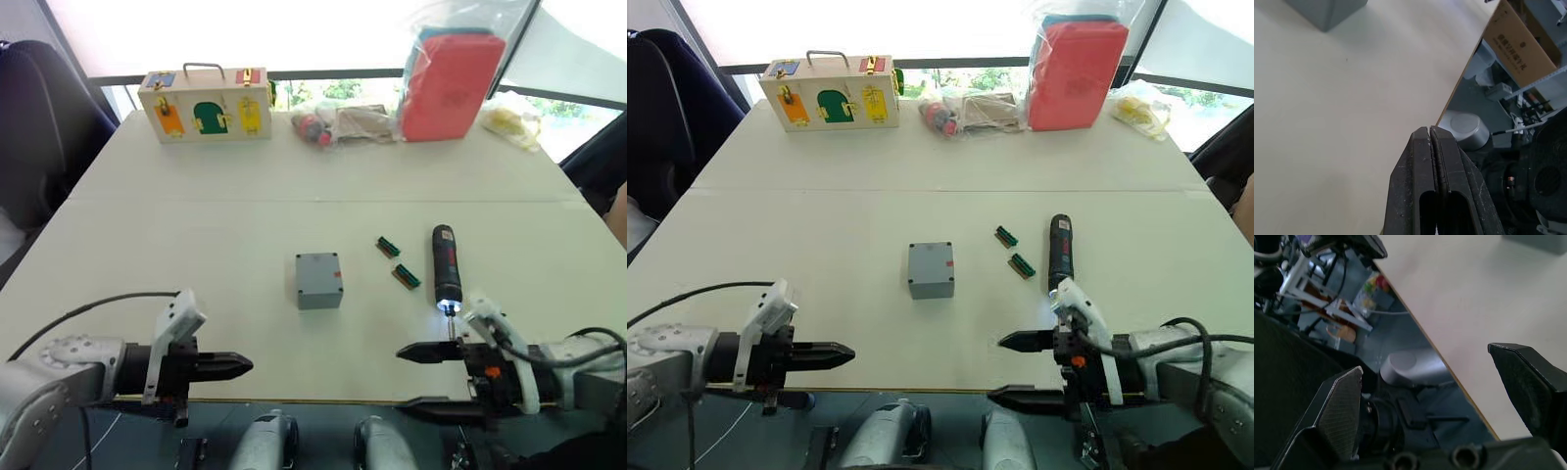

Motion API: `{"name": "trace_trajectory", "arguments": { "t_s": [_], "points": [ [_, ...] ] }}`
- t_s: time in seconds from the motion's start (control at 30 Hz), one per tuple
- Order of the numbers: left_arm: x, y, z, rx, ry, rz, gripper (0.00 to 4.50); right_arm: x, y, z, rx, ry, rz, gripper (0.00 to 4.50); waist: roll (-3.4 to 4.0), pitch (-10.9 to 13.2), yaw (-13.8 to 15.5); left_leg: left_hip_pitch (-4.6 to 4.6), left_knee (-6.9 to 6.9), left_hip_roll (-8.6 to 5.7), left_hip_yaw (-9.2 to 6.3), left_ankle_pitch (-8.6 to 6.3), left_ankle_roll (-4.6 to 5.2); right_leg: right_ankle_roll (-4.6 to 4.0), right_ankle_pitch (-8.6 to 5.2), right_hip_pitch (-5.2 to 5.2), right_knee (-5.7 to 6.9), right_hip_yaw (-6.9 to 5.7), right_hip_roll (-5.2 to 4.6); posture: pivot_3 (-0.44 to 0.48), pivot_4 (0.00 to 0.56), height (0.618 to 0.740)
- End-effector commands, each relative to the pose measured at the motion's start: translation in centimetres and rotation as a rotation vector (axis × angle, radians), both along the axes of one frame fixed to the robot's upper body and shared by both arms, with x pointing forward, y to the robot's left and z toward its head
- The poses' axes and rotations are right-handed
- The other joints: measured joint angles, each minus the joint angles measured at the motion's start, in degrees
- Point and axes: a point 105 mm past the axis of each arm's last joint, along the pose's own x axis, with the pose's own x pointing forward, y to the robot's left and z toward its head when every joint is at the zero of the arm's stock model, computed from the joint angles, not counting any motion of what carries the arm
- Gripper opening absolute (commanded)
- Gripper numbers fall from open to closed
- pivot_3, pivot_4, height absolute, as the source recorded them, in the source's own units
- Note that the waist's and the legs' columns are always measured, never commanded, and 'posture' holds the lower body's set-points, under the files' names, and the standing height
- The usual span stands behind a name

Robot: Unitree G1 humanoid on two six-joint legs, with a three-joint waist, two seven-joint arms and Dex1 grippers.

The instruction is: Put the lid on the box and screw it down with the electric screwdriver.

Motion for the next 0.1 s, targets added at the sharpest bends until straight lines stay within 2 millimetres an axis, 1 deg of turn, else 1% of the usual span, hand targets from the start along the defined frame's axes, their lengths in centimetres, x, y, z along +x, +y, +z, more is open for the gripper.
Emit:
{"name": "trace_trajectory", "arguments": {
  "t_s": [0.03,0.1],
  "points": [
    [-0.31,-0.66,0.39,-0.016,-0.038,-0.014,0.0,-0.22,0.28,-0.11,-0.012,-0.038,0.036,4.42,0.0,0.0,0.0,-0.02,0.0,0.0,0.0,0.0,0.0,-0.01,0.0,-0.02,0.0,0.0,-0.01,0.0,0.15,0.74],
    [-0.28,-0.73,0.34,-0.023,-0.039,-0.011,0.0,-0.09,0.1,-0.42,-0.029,-0.044,0.038,4.42,0.01,0.0,0.0,-0.01,0.0,-0.01,0.0,0.0,-0.02,-0.02,0.02,-0.01,0.0,0.0,-0.02,0.0,0.15,0.74]
  ]
}}
